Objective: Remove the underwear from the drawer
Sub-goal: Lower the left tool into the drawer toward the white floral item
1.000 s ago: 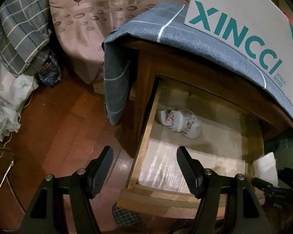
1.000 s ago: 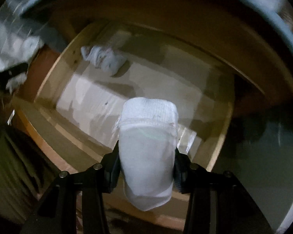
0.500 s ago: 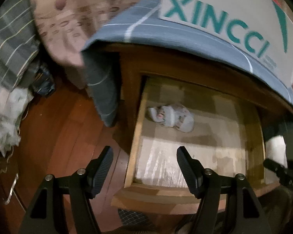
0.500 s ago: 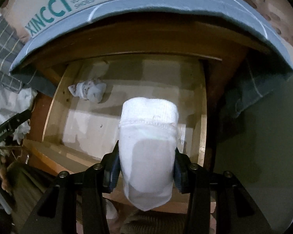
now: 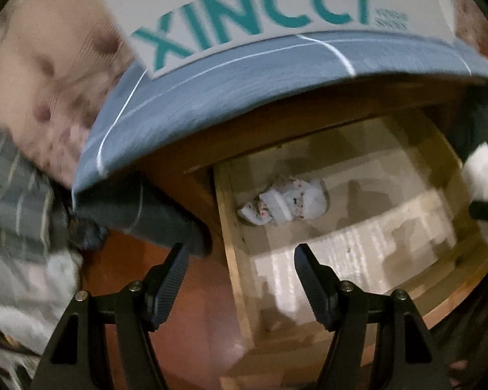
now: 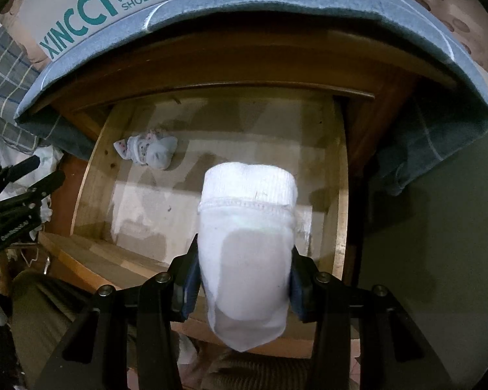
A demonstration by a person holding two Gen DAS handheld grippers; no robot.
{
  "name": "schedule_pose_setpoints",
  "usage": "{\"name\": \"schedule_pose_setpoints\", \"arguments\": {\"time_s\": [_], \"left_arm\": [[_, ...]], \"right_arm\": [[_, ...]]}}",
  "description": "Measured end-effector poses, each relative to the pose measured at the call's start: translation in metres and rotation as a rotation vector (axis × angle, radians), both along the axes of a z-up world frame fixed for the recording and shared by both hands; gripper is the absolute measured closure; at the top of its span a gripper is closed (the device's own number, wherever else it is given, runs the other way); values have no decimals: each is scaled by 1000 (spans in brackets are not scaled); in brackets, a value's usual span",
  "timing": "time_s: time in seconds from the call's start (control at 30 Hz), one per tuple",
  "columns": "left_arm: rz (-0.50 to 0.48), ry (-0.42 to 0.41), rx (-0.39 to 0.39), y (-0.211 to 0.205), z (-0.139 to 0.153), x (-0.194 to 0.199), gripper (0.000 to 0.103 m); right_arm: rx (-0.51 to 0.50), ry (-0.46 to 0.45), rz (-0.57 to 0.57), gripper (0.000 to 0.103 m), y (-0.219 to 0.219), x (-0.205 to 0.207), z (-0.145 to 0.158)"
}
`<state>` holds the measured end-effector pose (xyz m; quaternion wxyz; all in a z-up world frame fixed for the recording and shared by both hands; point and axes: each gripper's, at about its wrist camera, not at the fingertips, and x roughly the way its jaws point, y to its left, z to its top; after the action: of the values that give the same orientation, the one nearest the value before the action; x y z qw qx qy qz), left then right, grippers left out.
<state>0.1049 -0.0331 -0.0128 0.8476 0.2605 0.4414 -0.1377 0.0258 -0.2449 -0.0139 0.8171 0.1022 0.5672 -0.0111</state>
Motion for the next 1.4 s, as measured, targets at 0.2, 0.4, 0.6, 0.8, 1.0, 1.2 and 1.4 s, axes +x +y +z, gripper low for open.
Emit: {"name": "schedule_pose_setpoints", "arguments": {"time_s": [0.2,0.4,0.6,0.8,1.0,1.2,1.4], "left_arm": [[-146,-117,175,-14,-19,-5,34],[-286,-217,286,-24,-40,-13,34],[-427,-307,369,-40,-59,-20,34],[-499,-273,384,-49,-75,-5,34],[-560,-203,381,-56,-88,13,34],[-612,-90,351,-66,-98,29,34],[-639,-25,340,-71,-111,41,34]], "right_arm": [[17,1,-10,61,-3,-1,-1],[42,-7,-30,61,-7,-2,-1],[64,6,-41,61,-10,1,-4],[74,23,-51,61,-11,4,-7],[86,27,-56,61,-12,3,-8],[98,29,-59,61,-14,3,-9],[101,28,-61,61,-15,4,-9]]}}
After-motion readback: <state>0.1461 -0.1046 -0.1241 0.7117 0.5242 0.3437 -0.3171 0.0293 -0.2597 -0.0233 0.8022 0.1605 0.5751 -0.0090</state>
